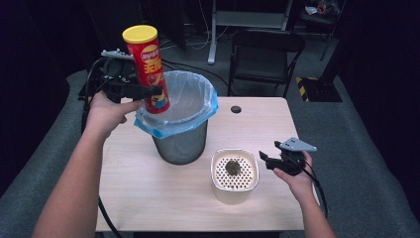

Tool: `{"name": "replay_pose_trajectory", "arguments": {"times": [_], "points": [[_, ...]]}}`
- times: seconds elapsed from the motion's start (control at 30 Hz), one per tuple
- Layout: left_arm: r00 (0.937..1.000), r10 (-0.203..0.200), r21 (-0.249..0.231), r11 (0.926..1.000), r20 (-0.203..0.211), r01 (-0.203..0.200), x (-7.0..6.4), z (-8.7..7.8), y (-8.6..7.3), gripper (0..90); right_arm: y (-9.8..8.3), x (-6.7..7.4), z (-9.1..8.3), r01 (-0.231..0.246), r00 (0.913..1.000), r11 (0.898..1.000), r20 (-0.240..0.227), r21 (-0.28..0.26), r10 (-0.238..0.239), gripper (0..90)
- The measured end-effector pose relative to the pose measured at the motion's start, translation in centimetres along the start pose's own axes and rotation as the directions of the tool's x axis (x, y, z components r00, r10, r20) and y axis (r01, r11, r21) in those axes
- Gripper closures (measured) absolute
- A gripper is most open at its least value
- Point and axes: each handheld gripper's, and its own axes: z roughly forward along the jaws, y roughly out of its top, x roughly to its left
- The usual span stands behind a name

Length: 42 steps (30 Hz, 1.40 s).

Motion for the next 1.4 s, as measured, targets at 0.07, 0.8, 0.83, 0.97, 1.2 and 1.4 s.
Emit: {"name": "replay_pose_trajectory", "arguments": {"times": [0.07,0.8,0.83,0.97,1.2,1.4], "points": [[1.0000,0.006,0.011,0.9999,-0.001,-0.006,-0.1,0.7,0.1,23.5,0.0,0.0,0.0,-0.004,1.0000,1.000,0.000,0.002,0.004,27.6],[0.9999,0.013,0.083,0.9964,-0.003,-0.012,-0.2,5.8,0.4,23.4,0.0,0.0,0.1,-0.005,1.0000,1.000,-0.007,-0.001,0.005,27.6],[0.9999,0.013,0.083,0.9964,-0.003,-0.012,-0.2,5.8,0.4,23.4,0.0,0.0,0.1,-0.005,1.0000,1.000,-0.007,-0.001,0.005,27.6],[1.0000,0.003,0.105,0.9945,-0.009,-0.002,0.0,6.7,0.3,23.4,0.0,-0.1,0.1,-0.007,1.0000,1.000,-0.006,-0.006,0.007,27.6],[0.9989,-0.012,0.151,0.9883,-0.045,0.018,0.0,7.7,-0.4,21.8,0.0,-0.2,0.0,-0.008,0.9999,1.000,-0.006,-0.008,0.008,27.6],[0.9992,-0.017,0.130,0.9914,-0.037,0.021,0.6,7.0,-1.0,18.2,0.0,-0.1,0.0,-0.011,0.9999,1.000,-0.007,-0.008,0.011,27.6]]}}
